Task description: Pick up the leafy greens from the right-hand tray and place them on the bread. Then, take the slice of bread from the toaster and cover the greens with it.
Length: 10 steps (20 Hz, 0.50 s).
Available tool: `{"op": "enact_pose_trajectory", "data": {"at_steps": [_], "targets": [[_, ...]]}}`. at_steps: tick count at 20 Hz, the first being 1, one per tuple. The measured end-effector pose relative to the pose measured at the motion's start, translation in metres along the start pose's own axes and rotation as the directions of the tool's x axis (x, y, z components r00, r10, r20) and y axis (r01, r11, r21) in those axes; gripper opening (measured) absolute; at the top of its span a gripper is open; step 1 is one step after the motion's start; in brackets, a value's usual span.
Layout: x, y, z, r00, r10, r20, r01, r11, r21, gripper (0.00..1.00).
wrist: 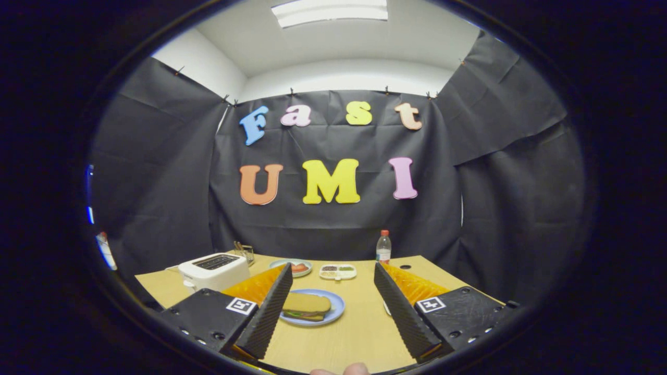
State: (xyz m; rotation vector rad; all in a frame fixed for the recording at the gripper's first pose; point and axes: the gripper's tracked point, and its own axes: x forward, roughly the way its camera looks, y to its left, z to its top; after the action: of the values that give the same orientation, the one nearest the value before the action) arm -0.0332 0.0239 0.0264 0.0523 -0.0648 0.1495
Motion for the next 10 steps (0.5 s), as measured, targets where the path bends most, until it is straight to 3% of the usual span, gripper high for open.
{"op": "enact_pose_trajectory", "data": {"at_steps": [10], "targets": [[0.011,-0.002,0.001,1.000,0.005,-0.009,-0.005,1.000,-0.020,0.95]]}}
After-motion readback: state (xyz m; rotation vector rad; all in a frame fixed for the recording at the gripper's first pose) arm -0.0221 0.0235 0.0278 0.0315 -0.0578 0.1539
